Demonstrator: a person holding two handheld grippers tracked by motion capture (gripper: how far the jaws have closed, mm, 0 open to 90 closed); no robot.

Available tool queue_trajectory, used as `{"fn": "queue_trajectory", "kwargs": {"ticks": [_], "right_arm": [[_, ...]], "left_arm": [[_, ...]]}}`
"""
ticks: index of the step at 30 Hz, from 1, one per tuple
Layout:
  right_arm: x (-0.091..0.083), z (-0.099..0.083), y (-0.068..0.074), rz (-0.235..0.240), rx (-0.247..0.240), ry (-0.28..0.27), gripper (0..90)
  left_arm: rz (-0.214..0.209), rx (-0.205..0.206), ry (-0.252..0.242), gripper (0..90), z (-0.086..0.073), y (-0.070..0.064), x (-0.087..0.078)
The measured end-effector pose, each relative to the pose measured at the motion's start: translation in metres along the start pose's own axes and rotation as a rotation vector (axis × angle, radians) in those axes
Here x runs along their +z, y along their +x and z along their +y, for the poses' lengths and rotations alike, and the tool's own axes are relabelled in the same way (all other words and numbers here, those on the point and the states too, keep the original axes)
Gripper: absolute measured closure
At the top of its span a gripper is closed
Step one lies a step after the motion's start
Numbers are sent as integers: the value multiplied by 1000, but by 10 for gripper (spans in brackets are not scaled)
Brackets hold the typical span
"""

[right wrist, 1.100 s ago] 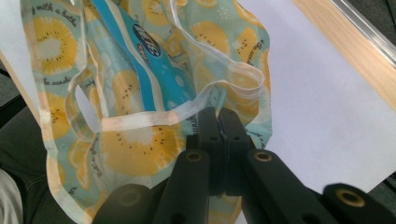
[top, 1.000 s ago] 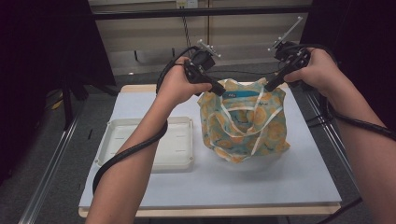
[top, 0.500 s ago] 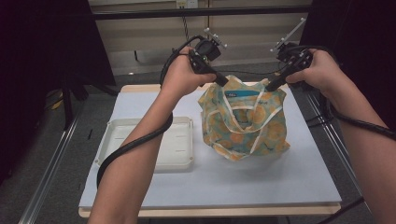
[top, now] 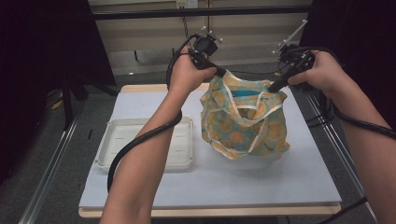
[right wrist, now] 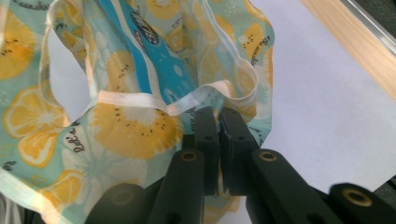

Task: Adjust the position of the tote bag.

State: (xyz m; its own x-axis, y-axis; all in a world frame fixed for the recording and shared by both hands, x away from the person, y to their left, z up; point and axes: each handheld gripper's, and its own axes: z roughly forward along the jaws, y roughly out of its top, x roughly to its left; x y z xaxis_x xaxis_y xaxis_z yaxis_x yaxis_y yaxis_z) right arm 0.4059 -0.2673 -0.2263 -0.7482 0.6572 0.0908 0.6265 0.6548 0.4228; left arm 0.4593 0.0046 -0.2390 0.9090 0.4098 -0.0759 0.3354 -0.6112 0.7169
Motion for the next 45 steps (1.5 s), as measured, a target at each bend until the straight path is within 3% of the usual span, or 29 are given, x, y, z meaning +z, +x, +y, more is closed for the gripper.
{"fn": "queue_trajectory", "kwargs": {"ticks": [9, 15, 25, 30, 32, 34, 36, 40, 45], "right_arm": [[-12, 3, 6, -37, -30, -13, 766], [-21, 9, 14, -49, -33, -24, 684], [-19, 22, 38, 25, -101, -4, 589], [-3, 21, 38, 29, -118, 45, 633], [2, 21, 37, 33, -137, 52, 684], [4, 21, 37, 46, -119, 69, 768], [1, 22, 36, 30, -121, 69, 841], [-8, 23, 34, 28, -103, 55, 893], [-19, 25, 32, 32, -86, 13, 900]], "left_arm": [[-25, -20, 8, 900, -7, 1, 9], [-28, -11, 16, 899, -8, 0, 11], [-16, -23, 15, 900, -10, 0, 9], [-23, -23, 18, 899, -12, 1, 8], [-27, -14, 22, 899, -12, 1, 8], [-25, -15, 26, 899, -12, 1, 8], [-28, -11, 23, 899, -12, 2, 8], [-27, -25, 14, 899, -13, 1, 8], [-30, -26, 16, 899, -14, 1, 9]]}}
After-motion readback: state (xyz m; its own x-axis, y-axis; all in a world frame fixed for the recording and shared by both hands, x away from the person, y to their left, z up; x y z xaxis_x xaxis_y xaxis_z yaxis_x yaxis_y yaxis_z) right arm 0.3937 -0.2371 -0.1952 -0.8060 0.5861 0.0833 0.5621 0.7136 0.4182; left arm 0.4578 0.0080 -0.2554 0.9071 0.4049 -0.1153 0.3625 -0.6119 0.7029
